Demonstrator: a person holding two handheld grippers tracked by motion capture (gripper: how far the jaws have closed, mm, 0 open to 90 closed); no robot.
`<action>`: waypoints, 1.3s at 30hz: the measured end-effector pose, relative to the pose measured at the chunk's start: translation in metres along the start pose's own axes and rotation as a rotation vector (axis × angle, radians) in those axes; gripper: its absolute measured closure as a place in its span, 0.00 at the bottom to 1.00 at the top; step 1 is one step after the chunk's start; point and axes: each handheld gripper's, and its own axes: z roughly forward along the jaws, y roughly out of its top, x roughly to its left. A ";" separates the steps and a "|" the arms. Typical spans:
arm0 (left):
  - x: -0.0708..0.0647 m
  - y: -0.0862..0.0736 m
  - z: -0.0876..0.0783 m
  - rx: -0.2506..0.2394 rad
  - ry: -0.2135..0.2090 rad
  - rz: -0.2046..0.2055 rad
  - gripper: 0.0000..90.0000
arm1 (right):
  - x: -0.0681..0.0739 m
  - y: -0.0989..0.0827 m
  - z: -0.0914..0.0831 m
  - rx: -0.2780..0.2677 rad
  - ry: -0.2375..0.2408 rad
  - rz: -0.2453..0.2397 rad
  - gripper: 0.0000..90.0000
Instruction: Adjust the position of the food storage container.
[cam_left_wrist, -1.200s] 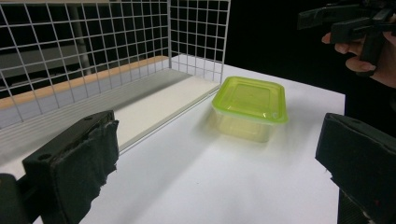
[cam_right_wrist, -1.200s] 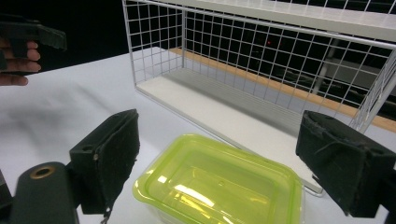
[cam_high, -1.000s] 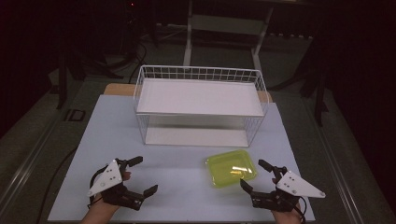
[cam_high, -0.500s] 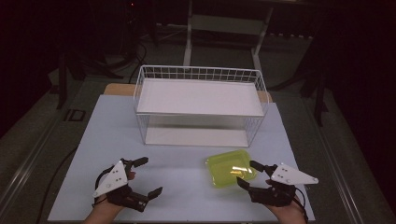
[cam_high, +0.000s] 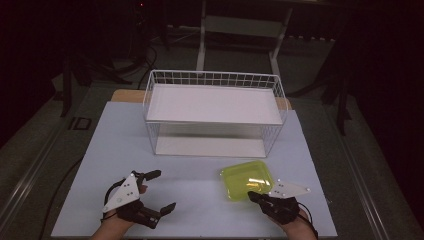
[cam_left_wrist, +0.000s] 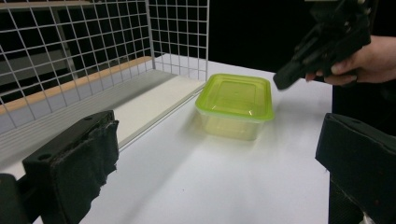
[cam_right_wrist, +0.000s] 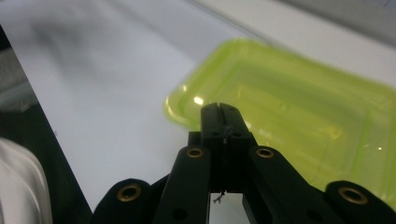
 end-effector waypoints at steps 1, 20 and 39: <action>0.000 0.000 0.000 0.001 0.000 0.001 0.00 | 0.000 -0.001 0.002 0.010 0.010 -0.002 1.00; -0.002 -0.002 0.003 0.011 -0.009 -0.001 0.00 | -0.006 0.007 0.031 0.069 0.029 -0.068 1.00; -0.001 -0.003 0.003 0.012 -0.012 -0.009 0.00 | -0.057 0.010 -0.003 0.030 -0.133 -0.048 1.00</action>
